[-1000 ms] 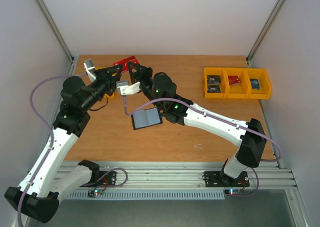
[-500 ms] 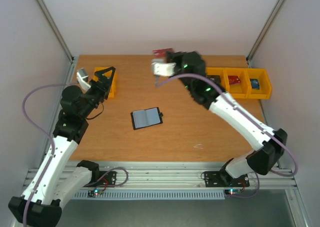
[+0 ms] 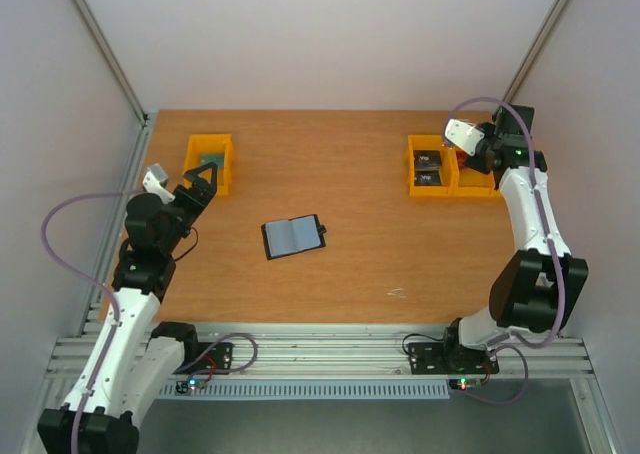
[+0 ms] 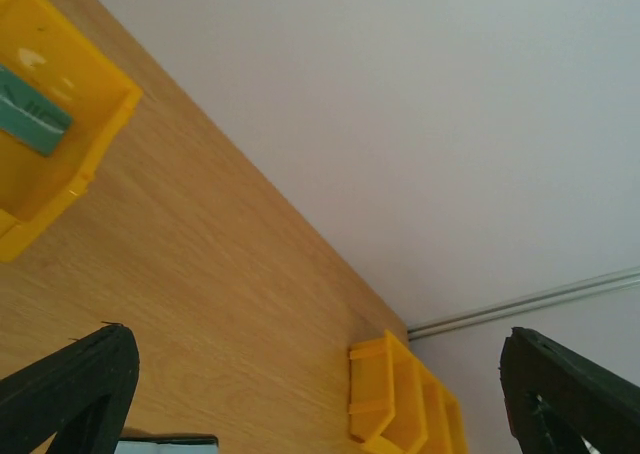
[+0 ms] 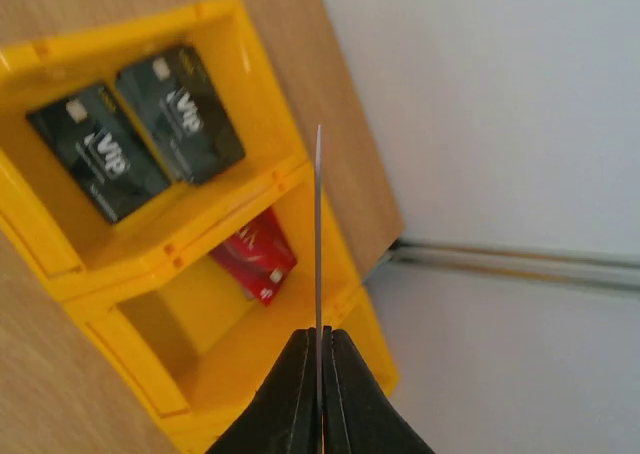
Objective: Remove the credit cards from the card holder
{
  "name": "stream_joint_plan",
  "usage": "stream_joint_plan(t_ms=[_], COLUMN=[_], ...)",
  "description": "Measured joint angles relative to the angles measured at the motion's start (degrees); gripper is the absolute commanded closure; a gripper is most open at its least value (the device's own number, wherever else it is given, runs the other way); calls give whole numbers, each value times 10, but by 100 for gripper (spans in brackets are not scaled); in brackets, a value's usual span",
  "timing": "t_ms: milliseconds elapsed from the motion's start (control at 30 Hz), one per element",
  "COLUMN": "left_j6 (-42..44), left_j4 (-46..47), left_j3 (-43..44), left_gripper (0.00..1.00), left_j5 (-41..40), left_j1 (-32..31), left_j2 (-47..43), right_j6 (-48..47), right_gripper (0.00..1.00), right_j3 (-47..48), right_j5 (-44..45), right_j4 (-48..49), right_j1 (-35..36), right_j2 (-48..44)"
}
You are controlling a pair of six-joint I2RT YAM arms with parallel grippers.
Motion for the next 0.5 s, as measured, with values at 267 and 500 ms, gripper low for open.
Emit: stream_joint_plan(t_ms=[267, 500], left_j6=[35, 68], left_j4=[15, 35], left_j3=[7, 72], left_gripper=[1, 1], left_j5=[14, 56], left_j1=[6, 6], left_j2=[84, 222], right_j6=[-55, -116], right_gripper=[99, 99], right_j3=[3, 49], right_j5=[-45, -48], right_j4=[32, 72], right_j1=[-81, -98], right_j2=[130, 250])
